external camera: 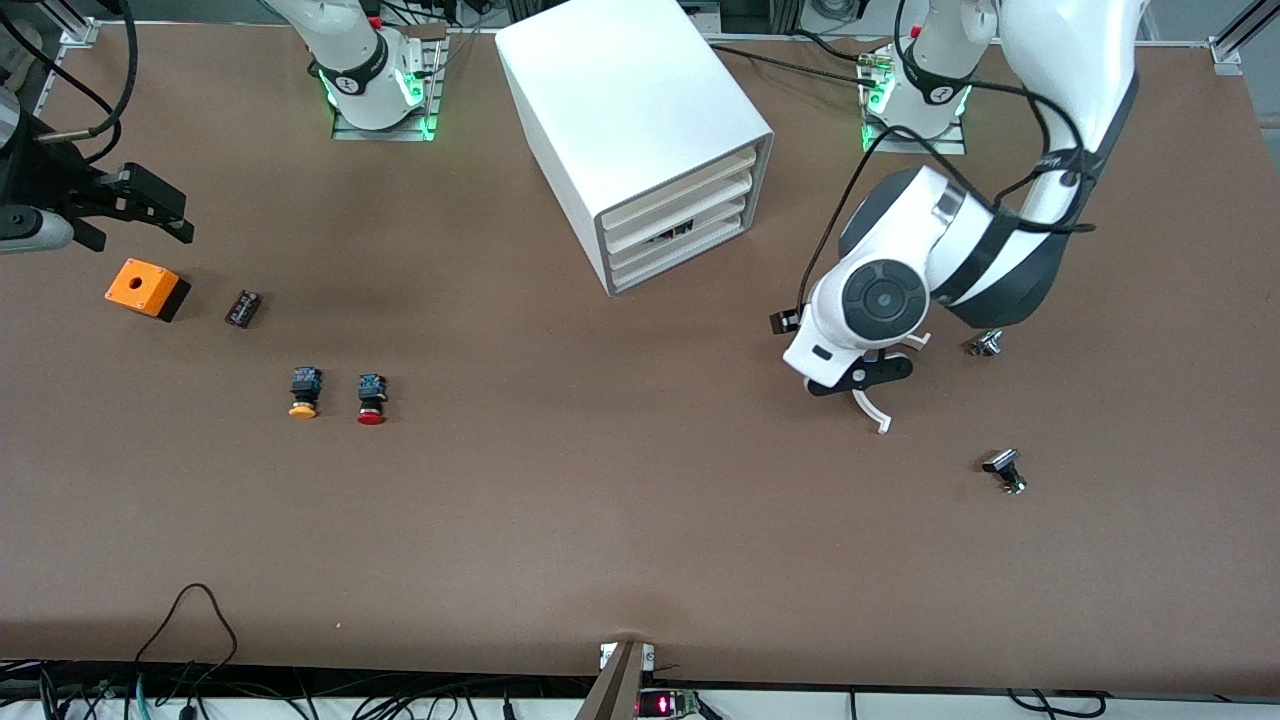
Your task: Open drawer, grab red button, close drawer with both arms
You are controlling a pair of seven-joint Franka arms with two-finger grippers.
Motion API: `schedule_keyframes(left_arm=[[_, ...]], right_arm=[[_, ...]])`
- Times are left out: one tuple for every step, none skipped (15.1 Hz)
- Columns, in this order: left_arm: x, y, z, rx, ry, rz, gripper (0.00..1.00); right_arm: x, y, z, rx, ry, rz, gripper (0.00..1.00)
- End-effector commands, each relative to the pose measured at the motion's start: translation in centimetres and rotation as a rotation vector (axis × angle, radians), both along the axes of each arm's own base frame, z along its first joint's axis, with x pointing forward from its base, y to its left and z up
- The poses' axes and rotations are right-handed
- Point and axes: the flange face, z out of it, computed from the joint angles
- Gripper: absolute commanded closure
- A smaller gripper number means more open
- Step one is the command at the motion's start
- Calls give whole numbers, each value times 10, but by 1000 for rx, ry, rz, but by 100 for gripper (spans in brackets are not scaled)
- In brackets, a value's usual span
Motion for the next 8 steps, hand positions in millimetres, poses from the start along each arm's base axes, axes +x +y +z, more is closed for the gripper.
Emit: schedule_keyframes(left_arm=[[10, 43, 59, -20, -66, -94, 0], [17, 67, 77, -43, -77, -142, 0], [24, 88, 92, -69, -85, -197, 0], [31, 114, 110, -100, -99, -246, 0], [31, 135, 130, -108, -128, -296, 0], [31, 157, 144, -101, -149, -327, 0], [27, 176, 160, -105, -169, -344, 0], [18, 191, 168, -137, -171, -345, 0]], right_arm=[[-15, 6, 11, -22, 2, -86, 1], [-16, 6, 13, -22, -3, -86, 1], [-16, 5, 14, -21, -8, -88, 1], [-16, 4, 15, -25, -16, -89, 1], [-15, 5, 17, -37, -21, -88, 1], [-16, 6, 17, -52, -22, -85, 1], [-18, 7, 17, -54, -23, -85, 1], [-20, 7, 18, -54, -29, -85, 1]])
